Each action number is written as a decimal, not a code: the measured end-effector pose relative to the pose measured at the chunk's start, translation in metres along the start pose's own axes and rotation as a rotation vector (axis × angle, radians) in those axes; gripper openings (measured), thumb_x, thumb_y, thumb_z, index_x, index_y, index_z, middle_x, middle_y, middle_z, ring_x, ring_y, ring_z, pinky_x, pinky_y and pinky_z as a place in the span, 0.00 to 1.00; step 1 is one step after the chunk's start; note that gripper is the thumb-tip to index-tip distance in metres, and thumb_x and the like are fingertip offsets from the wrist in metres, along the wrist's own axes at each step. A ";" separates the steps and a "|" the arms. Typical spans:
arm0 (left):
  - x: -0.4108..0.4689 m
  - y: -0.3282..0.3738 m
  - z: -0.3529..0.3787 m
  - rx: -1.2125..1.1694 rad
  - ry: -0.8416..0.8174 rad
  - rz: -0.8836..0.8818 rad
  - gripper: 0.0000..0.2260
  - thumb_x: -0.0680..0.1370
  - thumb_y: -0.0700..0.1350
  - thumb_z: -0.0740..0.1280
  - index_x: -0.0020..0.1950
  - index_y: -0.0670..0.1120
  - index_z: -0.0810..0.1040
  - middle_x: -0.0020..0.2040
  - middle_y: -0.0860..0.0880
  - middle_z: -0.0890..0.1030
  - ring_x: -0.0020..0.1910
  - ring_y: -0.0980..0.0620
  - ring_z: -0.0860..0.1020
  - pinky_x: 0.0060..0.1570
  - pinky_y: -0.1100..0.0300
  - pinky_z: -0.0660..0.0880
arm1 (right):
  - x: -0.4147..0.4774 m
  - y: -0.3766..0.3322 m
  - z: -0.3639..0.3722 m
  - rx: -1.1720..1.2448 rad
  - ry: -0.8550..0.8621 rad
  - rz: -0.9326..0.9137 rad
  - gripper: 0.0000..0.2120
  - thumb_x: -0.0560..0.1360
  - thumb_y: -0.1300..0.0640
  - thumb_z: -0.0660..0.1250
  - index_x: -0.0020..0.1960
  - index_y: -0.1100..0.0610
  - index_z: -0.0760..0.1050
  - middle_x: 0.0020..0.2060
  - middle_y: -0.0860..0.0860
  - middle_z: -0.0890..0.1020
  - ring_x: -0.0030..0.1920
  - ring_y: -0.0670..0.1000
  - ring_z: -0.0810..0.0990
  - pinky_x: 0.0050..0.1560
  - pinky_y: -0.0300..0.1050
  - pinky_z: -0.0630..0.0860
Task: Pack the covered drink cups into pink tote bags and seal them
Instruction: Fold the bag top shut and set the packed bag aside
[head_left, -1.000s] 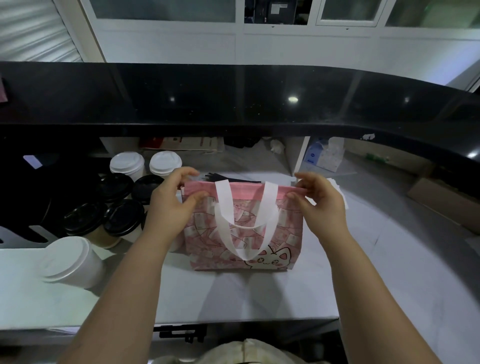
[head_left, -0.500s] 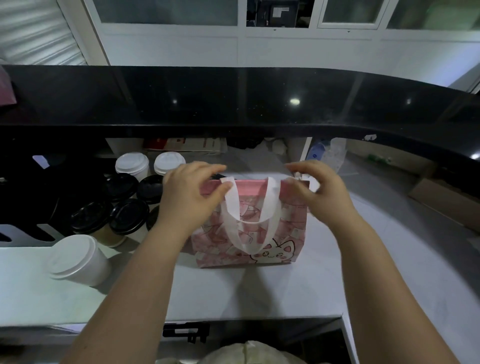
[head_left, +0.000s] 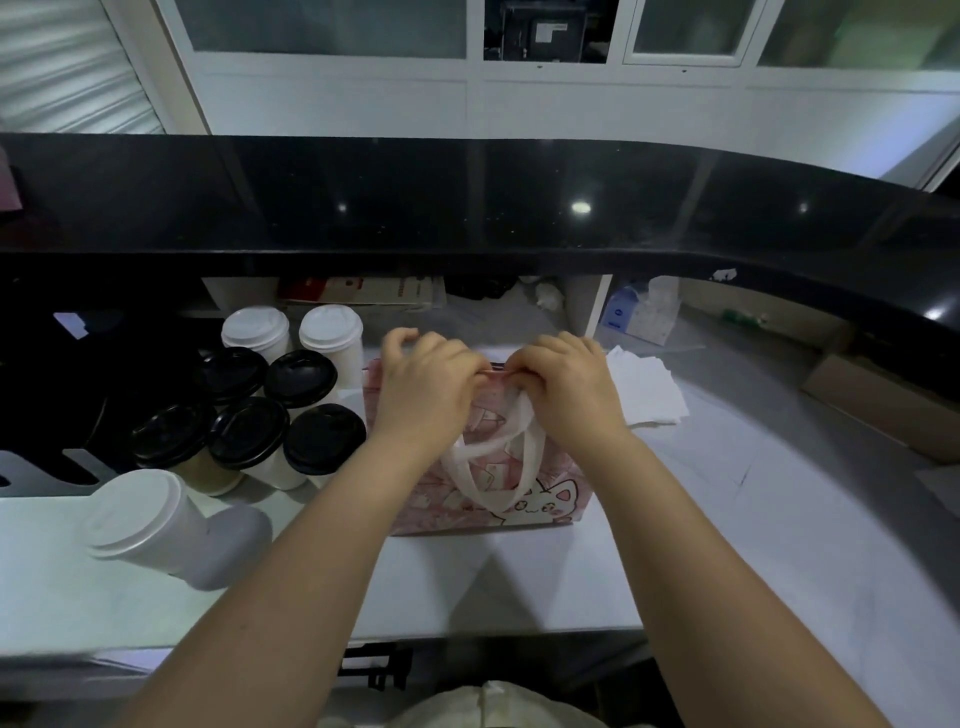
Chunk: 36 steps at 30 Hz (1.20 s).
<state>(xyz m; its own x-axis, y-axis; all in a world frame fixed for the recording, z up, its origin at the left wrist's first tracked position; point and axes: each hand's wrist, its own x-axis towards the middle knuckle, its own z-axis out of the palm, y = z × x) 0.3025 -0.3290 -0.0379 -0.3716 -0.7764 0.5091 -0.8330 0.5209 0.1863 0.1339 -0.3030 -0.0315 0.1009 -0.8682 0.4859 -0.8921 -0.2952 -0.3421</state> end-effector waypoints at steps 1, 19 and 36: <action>-0.003 -0.007 -0.003 -0.022 0.017 -0.006 0.04 0.78 0.46 0.69 0.49 0.51 0.84 0.44 0.54 0.83 0.50 0.48 0.77 0.62 0.50 0.57 | -0.002 0.006 -0.003 0.032 0.013 0.020 0.04 0.72 0.62 0.71 0.45 0.57 0.83 0.39 0.51 0.82 0.45 0.57 0.78 0.50 0.55 0.70; -0.028 -0.049 -0.026 -0.142 0.013 -0.234 0.10 0.79 0.42 0.66 0.58 0.52 0.82 0.53 0.53 0.84 0.57 0.50 0.78 0.67 0.46 0.59 | -0.015 0.057 -0.019 0.414 -0.049 0.420 0.13 0.74 0.60 0.71 0.42 0.41 0.80 0.42 0.39 0.82 0.46 0.41 0.79 0.40 0.32 0.71; -0.033 -0.071 -0.010 -0.592 0.165 -0.449 0.16 0.76 0.39 0.70 0.43 0.63 0.78 0.43 0.61 0.80 0.45 0.64 0.77 0.47 0.71 0.72 | -0.020 0.064 0.003 0.520 0.244 0.568 0.17 0.74 0.64 0.70 0.36 0.43 0.76 0.38 0.40 0.80 0.41 0.39 0.78 0.42 0.34 0.73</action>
<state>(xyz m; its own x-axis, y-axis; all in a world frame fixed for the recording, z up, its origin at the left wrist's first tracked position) 0.3775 -0.3368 -0.0595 0.0558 -0.9199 0.3881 -0.5140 0.3068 0.8010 0.0764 -0.3054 -0.0653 -0.4591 -0.8475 0.2663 -0.4529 -0.0346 -0.8909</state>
